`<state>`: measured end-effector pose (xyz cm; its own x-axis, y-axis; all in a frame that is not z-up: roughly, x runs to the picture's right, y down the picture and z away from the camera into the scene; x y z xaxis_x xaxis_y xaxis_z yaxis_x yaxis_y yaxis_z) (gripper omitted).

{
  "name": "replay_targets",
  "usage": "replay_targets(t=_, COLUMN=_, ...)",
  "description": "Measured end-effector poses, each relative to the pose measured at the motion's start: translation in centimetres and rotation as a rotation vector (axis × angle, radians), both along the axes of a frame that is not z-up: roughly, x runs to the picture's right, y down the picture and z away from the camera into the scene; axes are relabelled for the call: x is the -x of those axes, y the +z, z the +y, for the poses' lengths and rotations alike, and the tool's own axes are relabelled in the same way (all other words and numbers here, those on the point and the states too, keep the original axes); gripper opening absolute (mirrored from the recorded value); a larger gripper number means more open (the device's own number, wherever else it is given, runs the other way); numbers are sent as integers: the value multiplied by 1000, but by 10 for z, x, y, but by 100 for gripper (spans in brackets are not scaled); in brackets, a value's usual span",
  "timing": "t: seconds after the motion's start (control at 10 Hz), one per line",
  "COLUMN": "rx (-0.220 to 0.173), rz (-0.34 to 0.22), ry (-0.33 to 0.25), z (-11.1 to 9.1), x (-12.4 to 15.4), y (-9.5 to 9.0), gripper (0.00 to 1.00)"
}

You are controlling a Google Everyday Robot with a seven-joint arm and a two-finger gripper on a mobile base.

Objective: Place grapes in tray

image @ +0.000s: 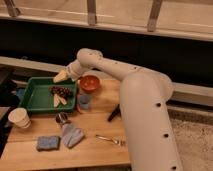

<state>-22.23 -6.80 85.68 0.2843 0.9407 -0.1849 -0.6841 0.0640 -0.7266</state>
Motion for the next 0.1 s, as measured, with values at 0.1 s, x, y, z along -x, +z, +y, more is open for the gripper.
replay_targets(t=0.1, rx=0, rz=2, ry=1, z=0, x=-2, y=0, gripper=80)
